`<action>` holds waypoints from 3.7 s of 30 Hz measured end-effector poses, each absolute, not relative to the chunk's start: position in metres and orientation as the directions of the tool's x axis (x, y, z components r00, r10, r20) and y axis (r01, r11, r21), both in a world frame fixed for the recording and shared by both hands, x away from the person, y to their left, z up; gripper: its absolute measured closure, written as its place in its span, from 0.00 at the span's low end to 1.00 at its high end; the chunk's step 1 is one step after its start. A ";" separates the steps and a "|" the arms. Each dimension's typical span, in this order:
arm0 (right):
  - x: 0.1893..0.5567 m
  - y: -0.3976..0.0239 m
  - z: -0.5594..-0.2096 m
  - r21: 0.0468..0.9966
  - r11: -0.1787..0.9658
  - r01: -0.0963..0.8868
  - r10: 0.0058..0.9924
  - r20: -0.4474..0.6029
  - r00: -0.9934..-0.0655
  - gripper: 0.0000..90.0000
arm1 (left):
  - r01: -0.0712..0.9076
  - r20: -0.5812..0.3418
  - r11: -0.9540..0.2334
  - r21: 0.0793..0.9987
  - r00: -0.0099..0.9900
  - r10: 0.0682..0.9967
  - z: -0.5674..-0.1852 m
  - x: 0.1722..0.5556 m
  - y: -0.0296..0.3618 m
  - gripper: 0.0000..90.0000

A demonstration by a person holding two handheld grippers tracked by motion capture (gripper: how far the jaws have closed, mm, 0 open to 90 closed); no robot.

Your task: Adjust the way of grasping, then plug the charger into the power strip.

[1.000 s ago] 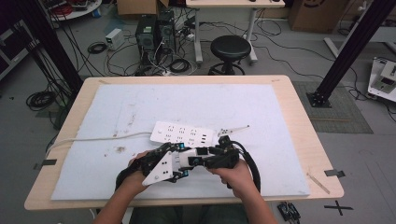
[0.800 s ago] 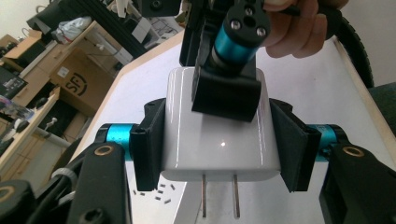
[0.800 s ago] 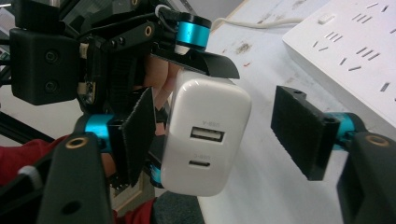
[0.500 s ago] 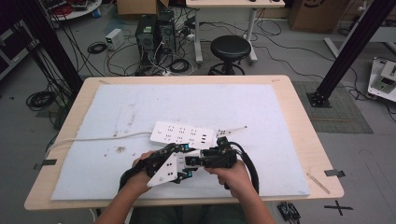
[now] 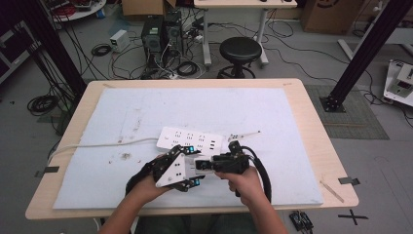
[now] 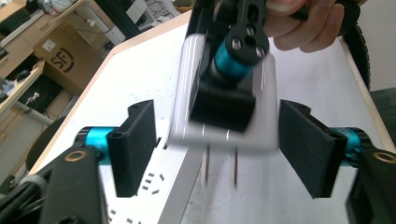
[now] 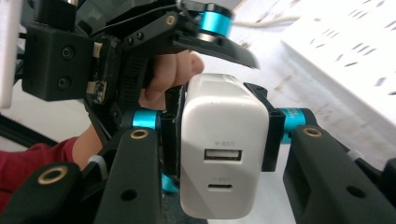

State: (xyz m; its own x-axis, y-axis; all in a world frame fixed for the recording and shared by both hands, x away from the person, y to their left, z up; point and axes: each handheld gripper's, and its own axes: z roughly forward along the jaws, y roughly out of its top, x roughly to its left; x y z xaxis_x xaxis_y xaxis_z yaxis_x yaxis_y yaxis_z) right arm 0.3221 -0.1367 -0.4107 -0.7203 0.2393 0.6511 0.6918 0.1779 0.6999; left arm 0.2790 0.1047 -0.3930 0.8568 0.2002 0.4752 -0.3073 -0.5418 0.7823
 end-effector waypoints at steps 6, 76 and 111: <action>0.322 -0.156 -0.404 0.721 0.156 0.675 0.303 0.615 -0.728 0.70 | -0.255 0.443 -0.532 0.808 0.857 0.262 -0.383 0.280 0.129 0.26; 0.364 -0.122 -0.349 0.794 0.586 0.162 0.466 -0.167 -0.869 0.70 | 0.058 0.323 -0.547 0.835 0.755 0.571 -0.382 0.301 0.263 0.25; 0.435 -0.059 -0.349 0.354 0.926 0.131 0.176 -0.097 -0.980 0.70 | 0.094 0.285 -0.534 0.840 0.760 0.583 -0.402 0.298 0.279 0.25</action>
